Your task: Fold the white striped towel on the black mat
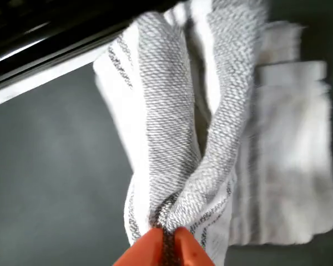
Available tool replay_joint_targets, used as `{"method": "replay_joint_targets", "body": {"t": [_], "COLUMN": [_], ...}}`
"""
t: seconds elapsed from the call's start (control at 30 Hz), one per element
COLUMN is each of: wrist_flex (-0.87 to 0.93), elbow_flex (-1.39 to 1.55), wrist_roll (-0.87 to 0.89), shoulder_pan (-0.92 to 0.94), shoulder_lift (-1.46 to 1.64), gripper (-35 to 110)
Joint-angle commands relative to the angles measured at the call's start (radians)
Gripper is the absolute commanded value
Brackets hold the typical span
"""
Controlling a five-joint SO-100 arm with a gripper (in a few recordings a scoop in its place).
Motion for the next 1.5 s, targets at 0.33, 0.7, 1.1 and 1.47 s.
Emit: {"method": "replay_joint_targets", "body": {"t": [0.33, 0.7, 1.1, 1.47], "wrist_flex": [-0.025, -0.143, -0.225, -0.298], "elbow_flex": [0.081, 0.382, 0.930, 1.437], "wrist_roll": [0.149, 0.000, -0.158, -0.284], "shoulder_pan": [-0.305, -0.057, 0.057, 0.106], "shoulder_lift": [0.160, 0.339, 0.954, 1.511], "gripper": [17, 16, 11, 0]}}
